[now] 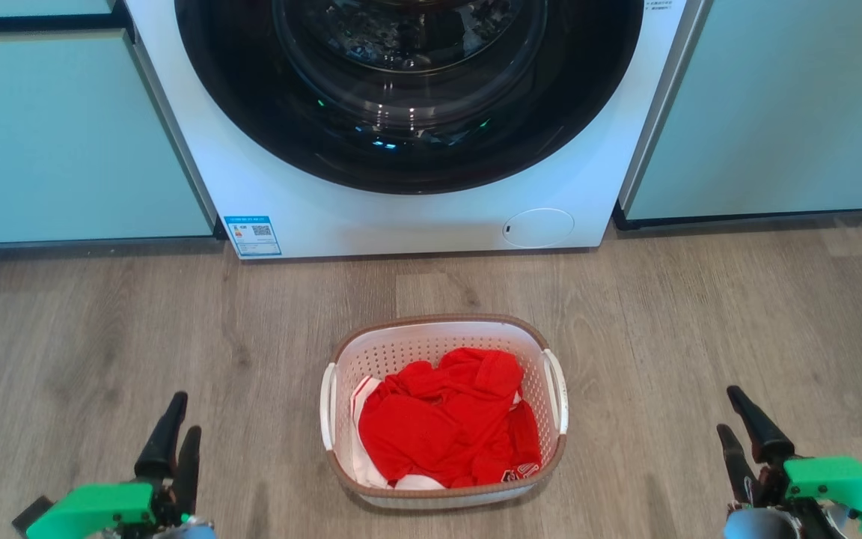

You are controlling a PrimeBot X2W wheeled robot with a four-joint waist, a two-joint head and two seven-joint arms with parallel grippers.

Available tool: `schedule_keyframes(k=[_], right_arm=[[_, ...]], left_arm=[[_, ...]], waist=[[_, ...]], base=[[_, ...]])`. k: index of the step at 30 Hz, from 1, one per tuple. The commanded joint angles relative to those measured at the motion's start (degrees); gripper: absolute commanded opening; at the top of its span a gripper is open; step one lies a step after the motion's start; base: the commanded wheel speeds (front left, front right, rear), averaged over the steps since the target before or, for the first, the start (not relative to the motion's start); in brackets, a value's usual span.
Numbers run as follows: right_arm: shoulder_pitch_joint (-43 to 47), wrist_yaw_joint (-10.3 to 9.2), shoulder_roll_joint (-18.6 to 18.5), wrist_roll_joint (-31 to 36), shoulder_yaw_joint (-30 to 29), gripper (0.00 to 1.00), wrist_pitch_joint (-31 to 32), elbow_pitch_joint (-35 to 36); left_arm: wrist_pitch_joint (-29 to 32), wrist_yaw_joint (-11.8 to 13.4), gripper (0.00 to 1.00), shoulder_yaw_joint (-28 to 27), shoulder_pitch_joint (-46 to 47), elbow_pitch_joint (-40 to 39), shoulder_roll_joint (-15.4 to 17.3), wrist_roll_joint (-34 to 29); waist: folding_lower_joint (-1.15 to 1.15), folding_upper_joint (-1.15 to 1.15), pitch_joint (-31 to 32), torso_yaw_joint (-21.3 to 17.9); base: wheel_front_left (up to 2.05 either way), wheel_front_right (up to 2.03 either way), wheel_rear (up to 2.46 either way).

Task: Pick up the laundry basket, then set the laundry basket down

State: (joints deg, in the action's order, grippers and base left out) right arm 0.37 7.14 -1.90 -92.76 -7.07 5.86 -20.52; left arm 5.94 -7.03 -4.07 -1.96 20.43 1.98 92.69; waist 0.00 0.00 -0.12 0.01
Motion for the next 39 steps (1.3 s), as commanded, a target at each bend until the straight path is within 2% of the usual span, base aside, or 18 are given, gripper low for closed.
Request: schedule_keyframes(k=[1,13,23,39], right_arm=[[-2.23,0.02,-0.15,0.02,0.38,1.0,-0.53,1.99],[-2.27,0.05,-0.23,3.82,0.94,1.0,-2.55,3.11],[-2.46,0.08,-0.29,11.42,1.0,1.0,-4.06,5.61],[-2.27,0.13,-0.41,28.56,3.9,1.0,-6.9,10.22]], left_arm=[[-0.55,-0.02,1.0,0.3,2.75,-2.25,0.46,-0.37],[-2.57,0.53,1.0,1.27,2.78,-4.8,0.51,-5.25],[-4.08,2.02,1.0,2.57,3.29,-7.42,0.54,-13.01],[-6.93,4.64,1.0,6.19,3.71,-11.09,0.64,-30.33]], waist=[[0.0,0.0,0.02,0.0],[0.0,0.0,0.32,0.04],[0.0,0.0,0.34,0.05],[0.0,0.0,0.18,0.09]], base=[[0.0,0.0,0.0],[0.0,0.0,0.0],[0.0,0.0,0.0],[0.0,0.0,0.0]])
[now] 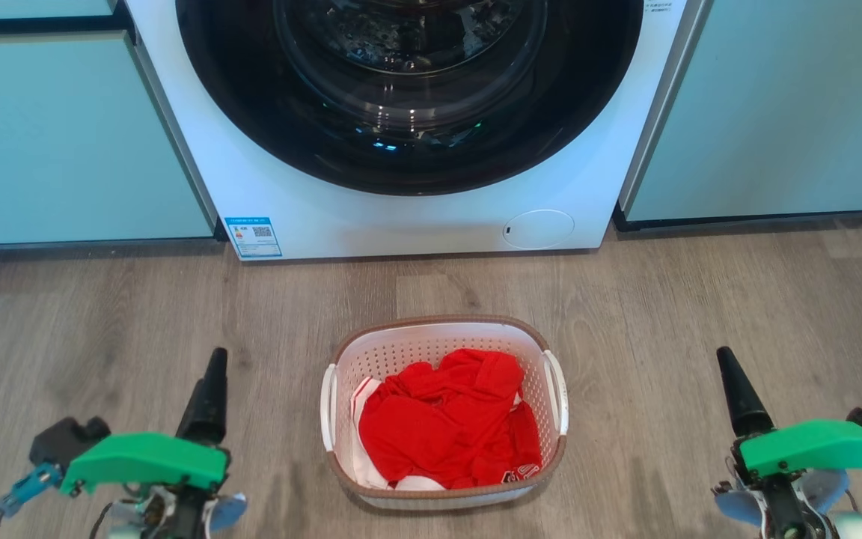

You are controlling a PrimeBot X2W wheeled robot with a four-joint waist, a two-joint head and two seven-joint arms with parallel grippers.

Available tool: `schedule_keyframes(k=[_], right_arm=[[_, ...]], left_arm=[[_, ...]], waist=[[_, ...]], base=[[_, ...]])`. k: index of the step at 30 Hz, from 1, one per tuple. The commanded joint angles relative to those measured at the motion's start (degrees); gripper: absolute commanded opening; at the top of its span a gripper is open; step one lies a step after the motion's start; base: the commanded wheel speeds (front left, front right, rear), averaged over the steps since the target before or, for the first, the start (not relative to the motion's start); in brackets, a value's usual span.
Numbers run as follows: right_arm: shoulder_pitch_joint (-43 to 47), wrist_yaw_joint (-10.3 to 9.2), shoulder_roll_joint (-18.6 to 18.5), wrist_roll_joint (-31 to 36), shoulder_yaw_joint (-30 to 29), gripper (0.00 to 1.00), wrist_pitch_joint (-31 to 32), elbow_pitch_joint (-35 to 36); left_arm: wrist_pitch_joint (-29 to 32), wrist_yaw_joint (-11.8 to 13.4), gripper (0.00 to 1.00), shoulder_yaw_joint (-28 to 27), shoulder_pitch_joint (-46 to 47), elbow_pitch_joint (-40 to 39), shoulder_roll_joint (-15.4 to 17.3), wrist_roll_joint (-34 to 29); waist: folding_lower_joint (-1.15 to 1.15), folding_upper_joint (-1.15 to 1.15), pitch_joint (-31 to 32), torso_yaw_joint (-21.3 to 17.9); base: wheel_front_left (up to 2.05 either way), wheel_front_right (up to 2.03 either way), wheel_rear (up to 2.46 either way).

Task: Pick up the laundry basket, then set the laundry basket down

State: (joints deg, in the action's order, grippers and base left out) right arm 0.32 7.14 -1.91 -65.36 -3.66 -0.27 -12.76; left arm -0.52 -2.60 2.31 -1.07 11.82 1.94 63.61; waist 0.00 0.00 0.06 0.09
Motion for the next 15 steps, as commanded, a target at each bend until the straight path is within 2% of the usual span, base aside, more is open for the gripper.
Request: schedule_keyframes(k=[1,15], right_arm=[[-2.19,0.13,-0.4,2.05,0.67,1.0,-0.94,2.65],[-1.66,0.17,-0.5,13.9,3.08,1.0,-3.28,3.75]], left_arm=[[-0.64,0.4,1.0,0.02,2.81,-2.62,0.73,-2.28],[-3.0,4.22,1.0,3.66,2.62,-4.76,2.37,-14.31]], waist=[[0.0,0.0,-0.01,-0.01],[0.0,0.0,0.16,-0.15]], base=[[0.0,0.0,0.0],[0.0,0.0,0.0]])
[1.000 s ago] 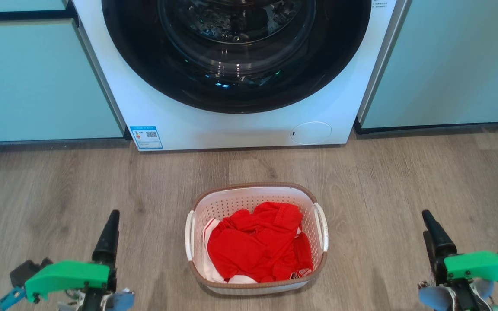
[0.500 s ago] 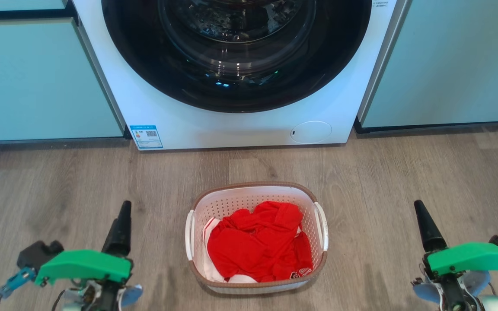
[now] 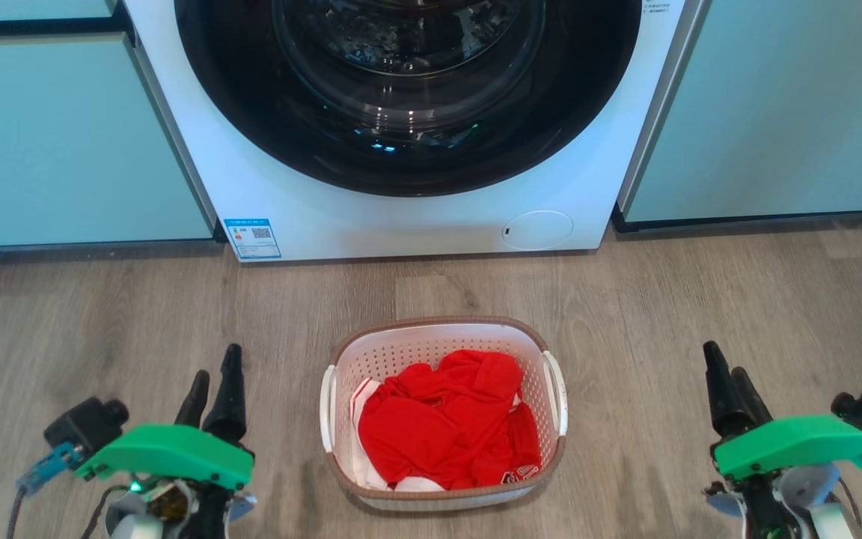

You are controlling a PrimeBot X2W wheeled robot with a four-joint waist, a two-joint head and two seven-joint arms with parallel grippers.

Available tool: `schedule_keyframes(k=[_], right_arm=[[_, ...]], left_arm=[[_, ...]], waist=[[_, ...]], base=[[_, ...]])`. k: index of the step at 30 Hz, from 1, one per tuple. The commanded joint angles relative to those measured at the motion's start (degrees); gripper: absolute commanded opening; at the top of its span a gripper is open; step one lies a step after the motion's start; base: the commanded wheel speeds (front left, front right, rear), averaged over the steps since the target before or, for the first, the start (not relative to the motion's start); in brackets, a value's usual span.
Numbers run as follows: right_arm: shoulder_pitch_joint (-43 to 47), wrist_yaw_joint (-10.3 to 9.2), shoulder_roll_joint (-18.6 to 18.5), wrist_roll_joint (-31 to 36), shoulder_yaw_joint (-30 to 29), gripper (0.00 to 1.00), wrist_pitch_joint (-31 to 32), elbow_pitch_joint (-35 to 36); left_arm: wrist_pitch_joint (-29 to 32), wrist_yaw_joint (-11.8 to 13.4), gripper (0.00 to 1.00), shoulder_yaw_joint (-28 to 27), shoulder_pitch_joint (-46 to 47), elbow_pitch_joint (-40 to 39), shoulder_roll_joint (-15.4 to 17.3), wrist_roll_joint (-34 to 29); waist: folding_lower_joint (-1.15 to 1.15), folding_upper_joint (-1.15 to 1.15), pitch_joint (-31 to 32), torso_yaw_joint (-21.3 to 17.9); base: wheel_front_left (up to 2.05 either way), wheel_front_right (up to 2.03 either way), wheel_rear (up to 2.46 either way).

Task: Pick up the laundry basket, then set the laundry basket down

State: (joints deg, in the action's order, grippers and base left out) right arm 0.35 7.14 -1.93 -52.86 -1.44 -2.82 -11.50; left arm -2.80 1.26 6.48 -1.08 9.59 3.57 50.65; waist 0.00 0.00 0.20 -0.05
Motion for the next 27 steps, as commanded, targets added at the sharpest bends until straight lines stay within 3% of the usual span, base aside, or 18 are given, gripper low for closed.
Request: schedule_keyframes(k=[1,27], right_arm=[[-1.67,0.17,-0.49,2.21,1.06,1.0,-0.9,2.51],[-0.79,0.24,-0.66,20.76,3.27,1.0,-5.09,4.7]], left_arm=[[-0.89,0.67,1.0,-0.2,2.61,-2.69,0.89,-2.09],[-5.09,6.55,1.0,5.33,0.53,-4.74,3.92,-18.87]], waist=[[0.0,0.0,0.05,-0.01],[0.0,0.0,1.04,-0.13]], base=[[0.0,0.0,0.0],[0.0,0.0,0.0]])
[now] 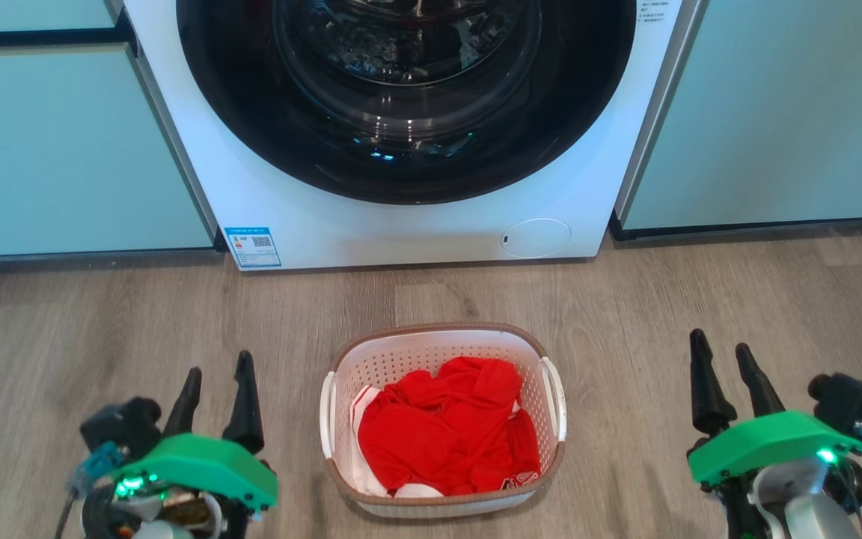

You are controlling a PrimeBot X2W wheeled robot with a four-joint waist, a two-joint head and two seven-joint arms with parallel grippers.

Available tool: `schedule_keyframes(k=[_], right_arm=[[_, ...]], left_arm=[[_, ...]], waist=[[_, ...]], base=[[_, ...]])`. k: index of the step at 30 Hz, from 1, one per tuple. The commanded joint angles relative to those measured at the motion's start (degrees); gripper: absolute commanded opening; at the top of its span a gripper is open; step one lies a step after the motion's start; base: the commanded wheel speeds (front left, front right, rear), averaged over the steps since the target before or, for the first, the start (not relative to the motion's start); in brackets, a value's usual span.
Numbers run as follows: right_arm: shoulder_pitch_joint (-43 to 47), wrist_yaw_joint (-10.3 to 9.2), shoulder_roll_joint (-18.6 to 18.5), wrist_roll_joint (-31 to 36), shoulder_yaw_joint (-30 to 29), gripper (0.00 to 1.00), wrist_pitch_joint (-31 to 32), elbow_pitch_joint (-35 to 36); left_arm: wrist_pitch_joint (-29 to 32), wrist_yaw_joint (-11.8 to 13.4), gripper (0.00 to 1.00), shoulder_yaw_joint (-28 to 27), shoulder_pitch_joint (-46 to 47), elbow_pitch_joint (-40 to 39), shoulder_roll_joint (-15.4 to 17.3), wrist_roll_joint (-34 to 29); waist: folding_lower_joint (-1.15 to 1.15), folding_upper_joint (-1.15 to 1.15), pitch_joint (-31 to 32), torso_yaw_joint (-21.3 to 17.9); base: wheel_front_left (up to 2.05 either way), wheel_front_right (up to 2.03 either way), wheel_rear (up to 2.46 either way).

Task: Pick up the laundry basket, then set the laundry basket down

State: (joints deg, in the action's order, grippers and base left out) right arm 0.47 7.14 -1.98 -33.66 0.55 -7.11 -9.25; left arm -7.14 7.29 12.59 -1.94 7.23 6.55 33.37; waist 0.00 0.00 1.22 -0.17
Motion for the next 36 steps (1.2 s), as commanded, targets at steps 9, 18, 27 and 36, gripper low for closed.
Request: schedule_keyframes(k=[9,18,27,36], right_arm=[[-0.45,0.26,-0.66,7.65,2.09,1.0,-2.3,3.17],[-0.28,0.29,-0.73,13.63,2.95,1.0,-3.81,3.94],[-0.11,0.31,-0.79,19.8,3.7,1.0,-5.32,4.87],[0.0,0.33,-0.84,25.43,4.45,1.0,-6.66,5.64]], left_arm=[[-2.26,1.82,1.0,0.27,0.54,-3.38,1.41,-7.76],[-3.78,2.15,1.0,0.54,-0.16,-4.33,1.17,-13.32],[-5.29,1.43,1.0,0.07,-0.97,-4.77,0.32,-19.11],[-6.63,0.56,1.0,-0.65,-1.65,-4.67,-0.72,-24.45]], waist=[[0.0,0.0,0.14,-0.19],[0.0,0.0,0.08,-0.36],[0.0,0.0,0.06,-0.43],[0.0,0.0,0.09,-0.54]], base=[[0.0,0.0,0.0],[0.0,0.0,0.0],[0.0,0.0,0.0],[0.0,0.0,0.0]])
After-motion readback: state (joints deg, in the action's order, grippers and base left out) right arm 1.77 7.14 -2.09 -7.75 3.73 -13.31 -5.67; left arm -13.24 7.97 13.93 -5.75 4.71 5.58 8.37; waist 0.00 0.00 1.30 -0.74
